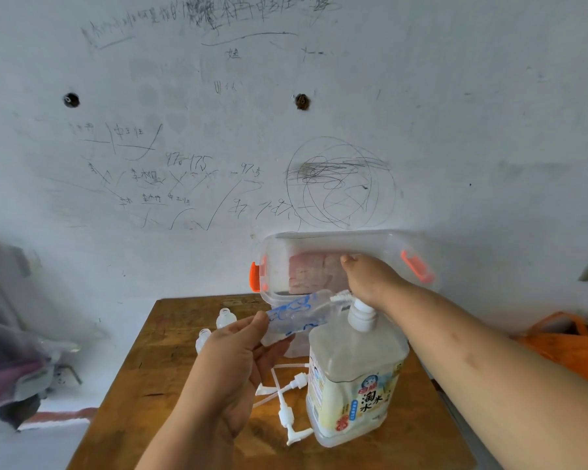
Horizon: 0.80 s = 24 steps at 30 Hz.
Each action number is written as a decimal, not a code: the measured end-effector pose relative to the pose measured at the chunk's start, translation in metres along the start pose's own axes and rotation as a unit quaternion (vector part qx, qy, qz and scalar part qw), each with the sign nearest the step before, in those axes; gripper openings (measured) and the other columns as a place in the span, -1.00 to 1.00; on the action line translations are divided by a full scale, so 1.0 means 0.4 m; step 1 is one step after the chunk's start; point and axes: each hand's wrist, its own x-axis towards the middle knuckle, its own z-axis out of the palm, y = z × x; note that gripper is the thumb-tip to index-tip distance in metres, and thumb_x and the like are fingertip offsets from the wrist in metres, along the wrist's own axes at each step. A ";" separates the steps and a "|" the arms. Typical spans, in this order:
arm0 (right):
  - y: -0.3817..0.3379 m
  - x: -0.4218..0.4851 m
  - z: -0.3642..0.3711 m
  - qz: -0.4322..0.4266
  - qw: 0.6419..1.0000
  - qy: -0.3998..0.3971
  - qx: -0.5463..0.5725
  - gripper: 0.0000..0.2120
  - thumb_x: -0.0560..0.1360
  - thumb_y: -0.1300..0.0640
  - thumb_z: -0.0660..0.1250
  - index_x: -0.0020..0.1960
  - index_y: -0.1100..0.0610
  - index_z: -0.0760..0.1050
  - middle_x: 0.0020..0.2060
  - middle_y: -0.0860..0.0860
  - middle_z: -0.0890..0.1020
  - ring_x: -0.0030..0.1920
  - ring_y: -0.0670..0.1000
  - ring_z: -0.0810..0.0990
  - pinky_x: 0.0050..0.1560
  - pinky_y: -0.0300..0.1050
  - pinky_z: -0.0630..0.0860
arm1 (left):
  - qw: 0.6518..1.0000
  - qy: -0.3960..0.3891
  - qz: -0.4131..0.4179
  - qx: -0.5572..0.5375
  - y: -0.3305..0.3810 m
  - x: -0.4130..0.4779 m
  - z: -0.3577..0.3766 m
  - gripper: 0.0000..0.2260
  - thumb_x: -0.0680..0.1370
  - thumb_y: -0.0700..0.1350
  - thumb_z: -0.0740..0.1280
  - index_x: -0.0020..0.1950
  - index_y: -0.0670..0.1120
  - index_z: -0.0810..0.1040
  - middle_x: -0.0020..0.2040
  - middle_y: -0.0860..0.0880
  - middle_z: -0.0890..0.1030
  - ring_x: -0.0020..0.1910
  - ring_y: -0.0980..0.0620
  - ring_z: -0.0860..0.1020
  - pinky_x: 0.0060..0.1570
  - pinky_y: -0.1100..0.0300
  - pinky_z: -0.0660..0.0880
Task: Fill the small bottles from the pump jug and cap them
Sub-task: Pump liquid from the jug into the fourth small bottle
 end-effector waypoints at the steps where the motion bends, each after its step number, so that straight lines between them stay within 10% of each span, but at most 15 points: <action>1: 0.001 0.001 0.003 0.002 1.000 0.001 0.006 -0.67 0.64 0.23 -0.05 0.22 0.13 0.44 0.30 0.22 0.44 0.31 0.22 0.40 0.34 0.14 0.32 | 1.000 0.001 -0.005 0.000 -0.002 -0.002 0.000 -0.82 0.59 -0.20 0.30 0.11 -0.28 0.53 -0.08 -0.24 0.71 -0.11 -0.16 0.71 -0.17 0.07 0.67; 10: -0.014 -0.016 -0.040 0.012 0.995 0.018 0.094 -0.58 0.65 -0.08 -0.12 0.04 0.17 0.39 -0.03 0.15 0.48 0.11 0.16 0.49 0.24 0.06 0.34 | 0.999 -0.025 0.021 -0.005 0.014 -0.033 0.005 -0.82 0.59 -0.20 0.29 0.10 -0.31 0.54 -0.11 -0.23 0.71 -0.14 -0.13 0.71 -0.19 0.12 0.66; 19: -0.004 0.010 -0.028 -0.003 1.000 0.016 -0.003 -0.68 0.58 0.31 0.00 0.32 0.25 0.24 -0.02 0.20 0.37 -0.01 0.17 0.38 0.00 0.00 0.35 | 0.999 -0.019 0.023 -0.011 0.008 -0.020 0.007 -0.83 0.59 -0.19 0.29 0.09 -0.28 0.54 -0.13 -0.21 0.72 -0.08 -0.16 0.71 -0.12 0.08 0.65; 24: 0.005 0.019 0.009 -0.004 1.000 0.012 -0.012 -0.58 0.57 0.32 -0.04 0.42 0.24 0.21 0.31 0.27 0.39 0.31 0.27 0.39 0.28 0.13 0.37 | 1.000 -0.010 0.009 -0.011 -0.002 -0.003 0.002 -0.80 0.60 -0.20 0.28 0.12 -0.32 0.53 -0.11 -0.23 0.71 -0.10 -0.14 0.71 -0.20 0.13 0.66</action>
